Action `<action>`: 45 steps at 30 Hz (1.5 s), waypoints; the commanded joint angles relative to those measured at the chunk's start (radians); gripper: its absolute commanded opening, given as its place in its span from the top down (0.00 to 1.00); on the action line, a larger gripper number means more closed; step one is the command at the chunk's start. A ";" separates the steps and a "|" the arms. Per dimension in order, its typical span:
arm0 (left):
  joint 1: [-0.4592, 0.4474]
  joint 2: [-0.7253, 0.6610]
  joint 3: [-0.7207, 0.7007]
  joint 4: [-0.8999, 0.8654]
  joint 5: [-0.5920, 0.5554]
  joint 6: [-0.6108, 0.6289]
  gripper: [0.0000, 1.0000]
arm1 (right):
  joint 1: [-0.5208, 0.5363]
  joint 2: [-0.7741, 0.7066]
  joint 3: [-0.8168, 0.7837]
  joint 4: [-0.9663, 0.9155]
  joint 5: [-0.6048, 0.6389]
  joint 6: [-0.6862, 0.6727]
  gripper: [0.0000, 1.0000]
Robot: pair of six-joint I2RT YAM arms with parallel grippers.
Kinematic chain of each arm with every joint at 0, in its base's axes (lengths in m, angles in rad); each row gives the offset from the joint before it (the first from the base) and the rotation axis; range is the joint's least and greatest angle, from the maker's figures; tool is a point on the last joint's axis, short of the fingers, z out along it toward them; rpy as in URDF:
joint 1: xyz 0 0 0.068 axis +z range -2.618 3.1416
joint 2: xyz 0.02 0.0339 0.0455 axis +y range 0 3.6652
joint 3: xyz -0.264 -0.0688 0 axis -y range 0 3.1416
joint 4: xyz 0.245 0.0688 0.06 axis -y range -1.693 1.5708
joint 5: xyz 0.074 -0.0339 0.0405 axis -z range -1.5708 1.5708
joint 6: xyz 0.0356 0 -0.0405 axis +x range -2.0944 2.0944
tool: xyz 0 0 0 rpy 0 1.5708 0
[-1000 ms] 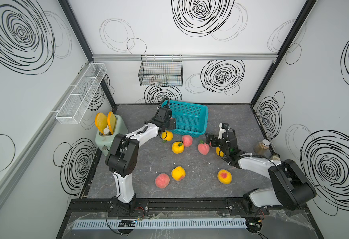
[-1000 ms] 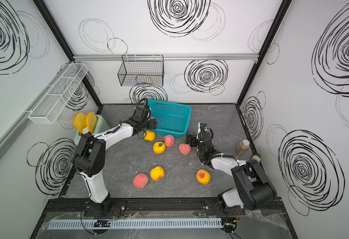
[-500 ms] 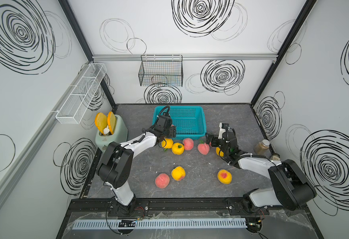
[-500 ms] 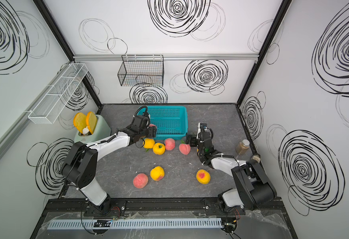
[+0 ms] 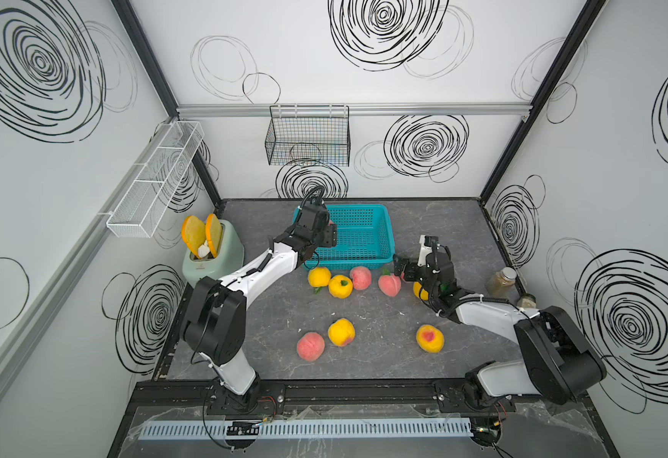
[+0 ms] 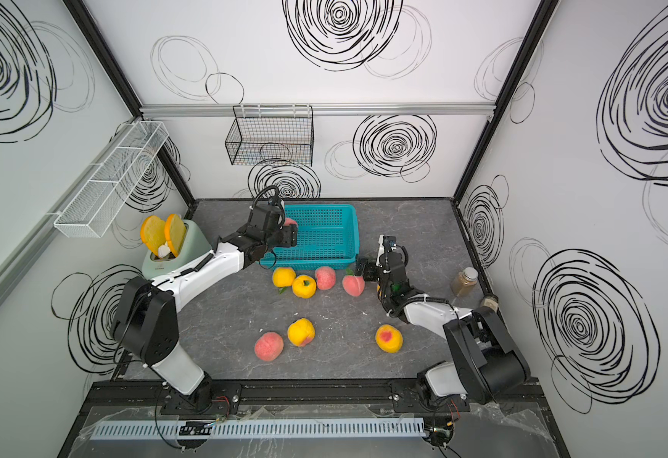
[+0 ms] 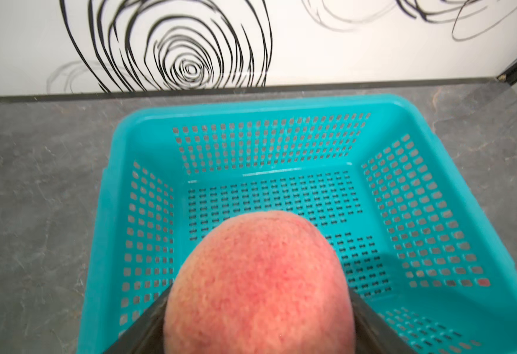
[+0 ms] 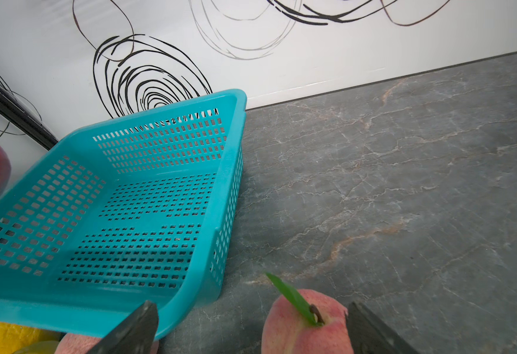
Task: Put the peaches into the basket
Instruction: Adjust the basket at the center of the board, then place the peach in the basket.
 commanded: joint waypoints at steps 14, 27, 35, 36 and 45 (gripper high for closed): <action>0.041 0.407 0.412 -0.207 -0.205 0.124 0.20 | 0.004 -0.024 -0.004 0.001 0.001 0.014 0.01; 0.086 0.580 0.551 -0.273 -0.190 0.101 0.18 | 0.004 -0.038 -0.010 0.007 -0.003 0.010 0.01; 0.076 0.593 0.541 -0.278 -0.191 0.081 0.12 | 0.004 -0.026 -0.008 0.011 -0.013 0.017 0.01; 0.074 0.593 0.542 -0.278 -0.190 0.081 0.12 | 0.003 -0.029 -0.008 0.013 -0.010 0.016 0.01; 0.066 0.578 0.541 -0.275 -0.201 0.093 0.12 | 0.001 -0.024 -0.007 0.012 -0.010 0.016 0.01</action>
